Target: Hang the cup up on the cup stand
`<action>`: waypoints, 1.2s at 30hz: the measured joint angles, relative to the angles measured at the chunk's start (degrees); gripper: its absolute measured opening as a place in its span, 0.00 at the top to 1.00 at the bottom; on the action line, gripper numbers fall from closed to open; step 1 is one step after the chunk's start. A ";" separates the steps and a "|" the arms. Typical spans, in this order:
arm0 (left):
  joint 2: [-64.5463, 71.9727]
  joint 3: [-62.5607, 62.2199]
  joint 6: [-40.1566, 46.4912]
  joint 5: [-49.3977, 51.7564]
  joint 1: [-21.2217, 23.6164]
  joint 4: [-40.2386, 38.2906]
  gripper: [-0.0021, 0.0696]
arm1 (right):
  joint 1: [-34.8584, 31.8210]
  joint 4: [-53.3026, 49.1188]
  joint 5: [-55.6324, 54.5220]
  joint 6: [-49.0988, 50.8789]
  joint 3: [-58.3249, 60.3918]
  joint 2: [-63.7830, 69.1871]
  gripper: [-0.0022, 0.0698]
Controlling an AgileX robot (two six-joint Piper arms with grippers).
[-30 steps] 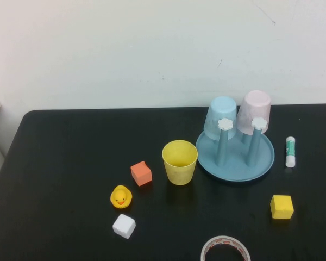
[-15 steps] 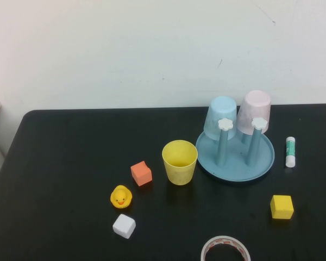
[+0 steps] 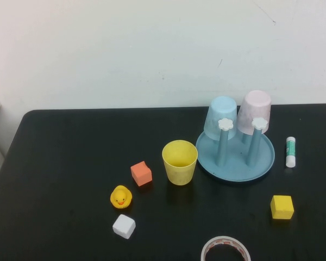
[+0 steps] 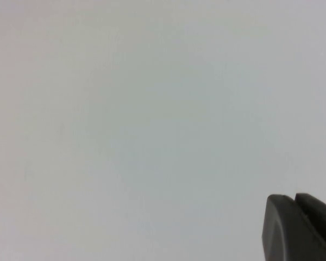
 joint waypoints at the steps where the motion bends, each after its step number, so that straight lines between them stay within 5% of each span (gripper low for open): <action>1: 0.00 -2.55 0.00 4.64 0.00 -0.25 0.97 | 0.00 0.00 2.64 0.00 -1.37 0.00 0.97; 5: 0.34 -15.00 0.00 26.28 0.00 -0.38 0.97 | 0.00 0.00 15.96 -1.31 -10.16 0.55 0.97; 14: 10.19 -29.89 0.00 54.31 0.00 4.54 0.97 | 0.00 1.04 44.79 -5.14 -29.90 20.63 0.97; 20: 12.04 -26.43 -4.53 57.37 0.00 4.89 0.97 | 0.00 16.90 57.60 -21.79 -40.06 42.11 0.97; 28: 12.04 -18.05 -7.57 55.09 0.00 4.89 0.97 | 4.60 41.75 58.50 -49.58 -49.83 71.46 0.97; 36: 12.04 -16.34 -7.57 53.14 0.00 4.89 0.97 | 21.94 42.69 54.82 -50.53 -67.17 98.51 0.95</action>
